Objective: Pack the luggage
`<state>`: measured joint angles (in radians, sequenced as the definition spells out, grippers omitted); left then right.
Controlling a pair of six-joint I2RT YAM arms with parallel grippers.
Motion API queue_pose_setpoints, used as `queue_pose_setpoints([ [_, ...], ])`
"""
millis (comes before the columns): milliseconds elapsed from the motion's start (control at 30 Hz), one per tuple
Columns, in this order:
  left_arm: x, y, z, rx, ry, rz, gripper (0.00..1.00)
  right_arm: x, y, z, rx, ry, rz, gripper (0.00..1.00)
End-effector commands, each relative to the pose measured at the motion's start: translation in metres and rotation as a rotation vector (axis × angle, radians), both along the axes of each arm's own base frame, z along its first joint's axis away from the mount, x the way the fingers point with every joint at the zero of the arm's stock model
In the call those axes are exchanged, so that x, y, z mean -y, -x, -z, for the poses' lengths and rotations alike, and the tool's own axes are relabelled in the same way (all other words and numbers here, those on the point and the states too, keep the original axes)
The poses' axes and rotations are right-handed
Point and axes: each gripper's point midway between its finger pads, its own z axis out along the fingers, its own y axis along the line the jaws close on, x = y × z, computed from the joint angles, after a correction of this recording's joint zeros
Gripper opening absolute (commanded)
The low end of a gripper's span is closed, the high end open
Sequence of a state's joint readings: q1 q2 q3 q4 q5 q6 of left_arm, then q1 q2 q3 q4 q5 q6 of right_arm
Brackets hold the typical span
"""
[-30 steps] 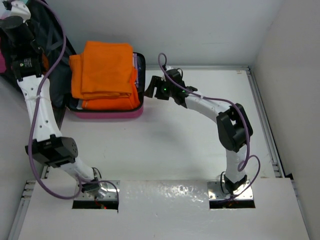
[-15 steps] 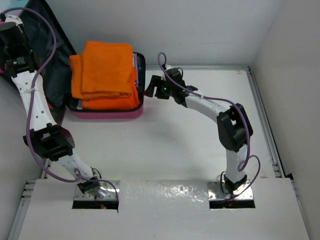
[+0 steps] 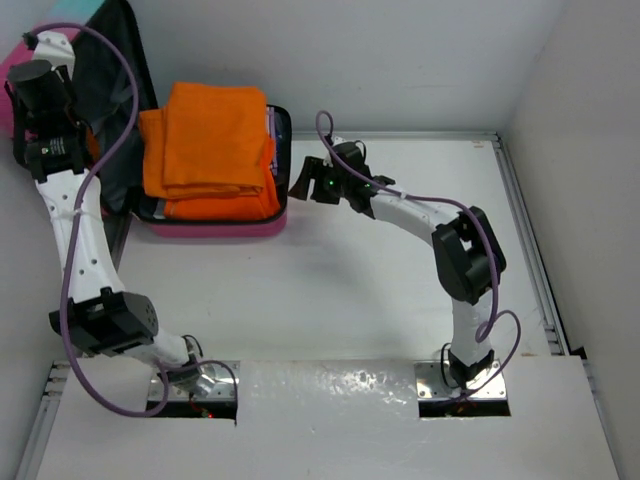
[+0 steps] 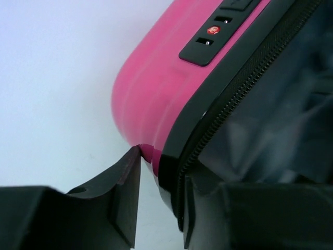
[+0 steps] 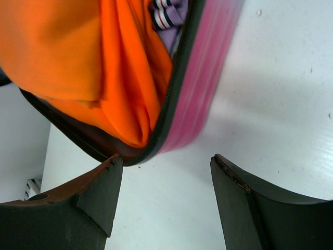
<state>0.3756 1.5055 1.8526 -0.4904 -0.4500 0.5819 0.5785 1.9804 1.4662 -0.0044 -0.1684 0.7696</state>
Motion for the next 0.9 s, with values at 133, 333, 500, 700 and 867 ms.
queue_pose_setpoints([
  [133, 0.165, -0.040, 0.010, -0.004, 0.233, 0.714, 0.00, 0.001, 0.009, -0.014, 0.028, -0.047, 0.003, 0.67],
  [333, 0.279, -0.017, 0.079, -0.211, 0.391, 1.051, 0.00, 0.019, 0.018, -0.008, 0.023, -0.034, 0.040, 0.67],
  [500, 0.355, 0.023, 0.129, -0.403, 0.383, 1.278, 0.00, 0.040, 0.026, 0.006, -0.010, -0.024, 0.078, 0.67],
  [700, 0.430, 0.089, 0.141, -0.588, 0.403, 1.642, 0.23, 0.061, 0.032, 0.024, -0.066, 0.048, 0.155, 0.68],
  [867, 0.451, 0.116, 0.113, -0.576, 0.419, 1.799, 0.57, 0.104, 0.042, 0.051, -0.163, 0.168, 0.336, 0.70],
])
